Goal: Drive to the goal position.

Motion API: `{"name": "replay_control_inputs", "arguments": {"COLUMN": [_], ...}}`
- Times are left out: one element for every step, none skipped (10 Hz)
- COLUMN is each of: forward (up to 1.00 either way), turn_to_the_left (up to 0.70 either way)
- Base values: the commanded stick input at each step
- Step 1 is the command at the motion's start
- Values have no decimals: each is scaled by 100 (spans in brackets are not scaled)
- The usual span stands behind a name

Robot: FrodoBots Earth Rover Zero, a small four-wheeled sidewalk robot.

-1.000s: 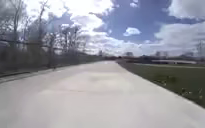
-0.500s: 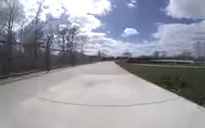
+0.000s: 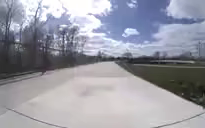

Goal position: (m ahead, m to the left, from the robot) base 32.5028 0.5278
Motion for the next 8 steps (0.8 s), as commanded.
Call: {"name": "replay_control_inputs", "arguments": {"forward": [100, 100, 100, 100, 100, 100, 100, 100], "turn_to_the_left": [0, 0, 0, 0, 0, 0, 0, 0]}}
